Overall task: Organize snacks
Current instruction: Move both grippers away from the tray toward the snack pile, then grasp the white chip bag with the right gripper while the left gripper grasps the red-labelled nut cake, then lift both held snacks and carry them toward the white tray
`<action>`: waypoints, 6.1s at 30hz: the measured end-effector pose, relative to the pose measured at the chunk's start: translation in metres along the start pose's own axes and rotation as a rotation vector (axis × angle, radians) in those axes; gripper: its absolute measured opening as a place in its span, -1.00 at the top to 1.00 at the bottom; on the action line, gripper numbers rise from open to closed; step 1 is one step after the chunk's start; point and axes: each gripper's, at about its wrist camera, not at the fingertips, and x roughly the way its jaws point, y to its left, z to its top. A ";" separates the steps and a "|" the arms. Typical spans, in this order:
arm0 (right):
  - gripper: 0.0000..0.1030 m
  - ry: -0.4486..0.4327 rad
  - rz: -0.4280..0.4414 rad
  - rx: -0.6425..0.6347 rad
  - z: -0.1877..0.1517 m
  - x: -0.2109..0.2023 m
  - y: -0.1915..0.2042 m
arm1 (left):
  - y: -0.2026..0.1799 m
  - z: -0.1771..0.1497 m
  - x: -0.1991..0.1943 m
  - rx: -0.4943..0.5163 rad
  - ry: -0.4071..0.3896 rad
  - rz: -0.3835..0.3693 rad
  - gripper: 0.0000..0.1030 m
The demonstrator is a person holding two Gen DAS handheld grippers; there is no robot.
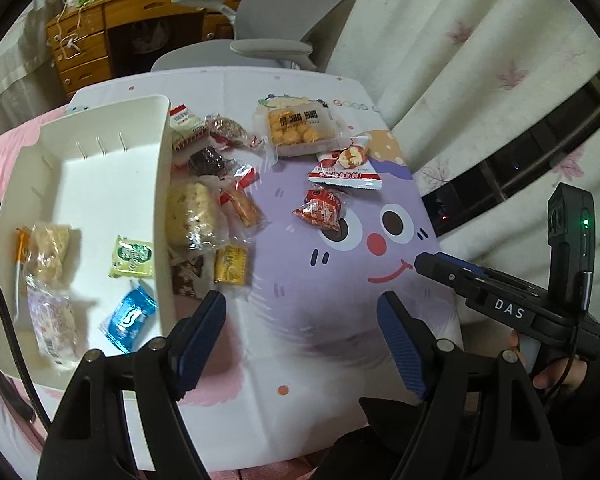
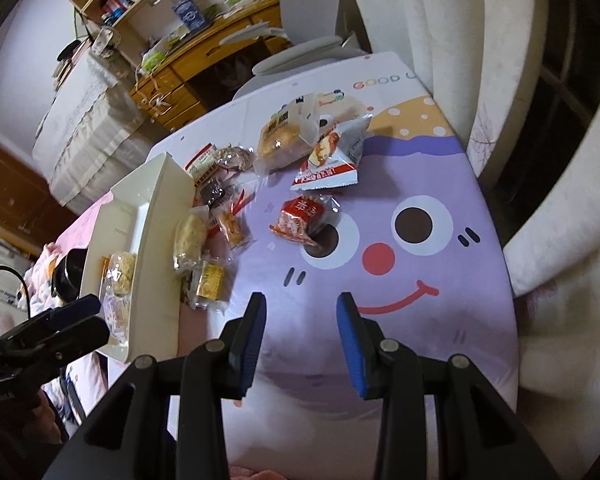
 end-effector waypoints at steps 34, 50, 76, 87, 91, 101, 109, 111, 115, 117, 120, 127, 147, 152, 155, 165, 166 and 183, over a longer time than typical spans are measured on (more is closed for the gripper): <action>-0.13 0.133 0.204 0.206 0.108 0.119 -0.074 | -0.042 0.091 0.162 0.107 0.066 0.061 -0.68; -0.13 0.128 0.242 0.203 0.128 0.150 -0.074 | -0.047 0.093 0.206 0.161 0.074 0.081 -0.64; 0.27 0.055 0.235 0.265 0.131 0.145 -0.085 | -0.054 0.089 0.221 0.157 0.029 0.095 0.02; 0.28 0.022 0.204 0.294 0.125 0.125 -0.090 | -0.047 0.083 0.194 0.126 0.008 0.085 0.35; 0.28 0.007 0.199 0.289 0.120 0.114 -0.089 | -0.045 0.076 0.183 0.120 -0.011 0.091 0.48; 0.28 -0.008 0.205 0.272 0.093 0.089 -0.076 | -0.037 0.052 0.144 0.075 -0.048 0.093 0.50; 0.28 -0.020 0.214 0.247 0.070 0.069 -0.062 | -0.029 0.033 0.108 0.040 -0.087 0.105 0.85; 0.28 -0.022 0.214 0.232 0.064 0.065 -0.057 | -0.028 0.025 0.096 0.030 -0.109 0.107 0.88; 0.28 -0.020 0.220 0.209 0.052 0.058 -0.047 | -0.024 0.017 0.077 0.017 -0.138 0.120 0.89; 0.28 -0.021 0.222 0.196 0.049 0.054 -0.043 | -0.023 0.014 0.071 0.010 -0.137 0.119 0.89; 0.28 -0.019 0.215 0.169 0.043 0.050 -0.037 | -0.018 0.009 0.070 -0.014 -0.115 0.126 0.88; 0.28 -0.010 0.177 0.112 0.031 0.046 -0.033 | -0.003 0.003 0.086 -0.118 -0.047 0.100 0.42; 0.28 0.127 0.126 0.082 -0.012 0.066 -0.066 | -0.020 0.036 0.174 -0.119 0.121 0.206 -0.19; 0.28 0.137 0.126 0.084 -0.013 0.062 -0.073 | -0.027 0.042 0.188 -0.088 0.143 0.272 -0.22; 0.28 0.141 0.123 0.087 -0.012 0.060 -0.077 | -0.029 0.045 0.196 -0.084 0.151 0.289 -0.22; 0.28 0.132 0.102 0.095 -0.008 0.056 -0.078 | -0.020 0.045 0.200 -0.108 0.144 0.298 0.14; 0.28 0.129 0.099 0.095 -0.007 0.056 -0.077 | -0.020 0.045 0.200 -0.105 0.143 0.297 0.15; 0.28 -0.002 0.061 0.137 -0.018 0.045 -0.048 | -0.014 0.022 0.153 0.008 0.177 0.218 0.18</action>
